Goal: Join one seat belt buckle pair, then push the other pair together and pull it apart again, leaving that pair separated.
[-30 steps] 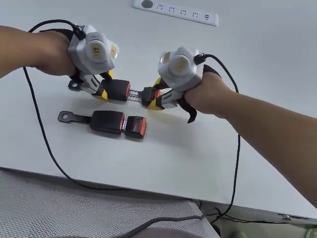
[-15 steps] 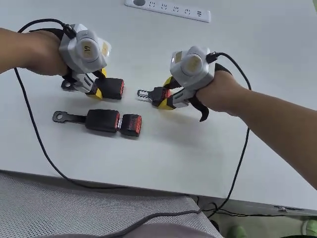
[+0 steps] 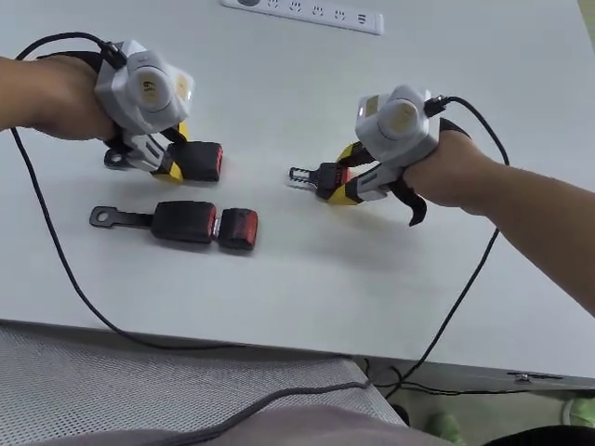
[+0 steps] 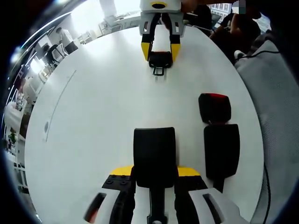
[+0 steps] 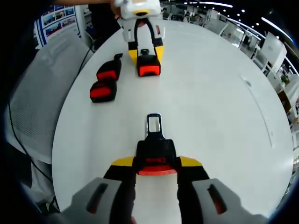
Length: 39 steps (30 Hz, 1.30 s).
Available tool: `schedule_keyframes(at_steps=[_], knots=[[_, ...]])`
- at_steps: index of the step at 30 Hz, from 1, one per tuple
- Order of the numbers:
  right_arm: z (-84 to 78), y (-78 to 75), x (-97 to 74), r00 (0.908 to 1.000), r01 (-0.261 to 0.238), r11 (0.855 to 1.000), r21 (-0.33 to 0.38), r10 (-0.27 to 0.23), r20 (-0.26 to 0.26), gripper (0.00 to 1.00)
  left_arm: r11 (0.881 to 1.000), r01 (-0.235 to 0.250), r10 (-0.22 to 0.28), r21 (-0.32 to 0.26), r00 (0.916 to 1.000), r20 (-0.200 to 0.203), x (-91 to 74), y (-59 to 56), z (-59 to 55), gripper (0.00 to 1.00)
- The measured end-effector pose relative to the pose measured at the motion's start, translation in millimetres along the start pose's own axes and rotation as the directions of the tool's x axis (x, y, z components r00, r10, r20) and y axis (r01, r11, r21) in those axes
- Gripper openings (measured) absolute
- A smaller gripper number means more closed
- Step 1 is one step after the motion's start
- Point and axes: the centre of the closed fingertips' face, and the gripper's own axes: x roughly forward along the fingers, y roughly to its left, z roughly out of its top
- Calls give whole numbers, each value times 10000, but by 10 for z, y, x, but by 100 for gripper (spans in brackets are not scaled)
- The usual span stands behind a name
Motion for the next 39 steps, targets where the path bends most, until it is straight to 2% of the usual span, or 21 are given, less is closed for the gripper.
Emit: schedule_keyframes(at_steps=[4,9,14,25,30,34,39], knots=[[-98,-1,-48,9999,28,10000,-21,-29,-162,34,10000,-11,11,-27,10000,-4,4,1,-1,32],[-306,-10,-135,9985,39,10000,31,-37,-547,34,10000,-12,12,16,10000,34,1,-7,8,32],[-443,6,-203,9985,-85,9994,334,103,-546,35,10000,5,-5,50,10000,28,3,-8,12,32],[-595,-24,-253,9969,-253,9995,167,265,-736,35,10000,-13,13,-16,10000,88,-2,-14,15,32],[-592,-36,-238,9954,-327,9995,55,330,-894,35,10000,3,-2,-59,9999,117,1,-12,15,32],[-595,-43,-232,9951,-313,9995,85,319,-933,36,9997,-37,35,240,10000,59,1,-12,26,33],[-587,-62,-220,9930,-271,9996,85,279,-1150,40,9999,-7,7,130,10000,17,4,1,23,33]])
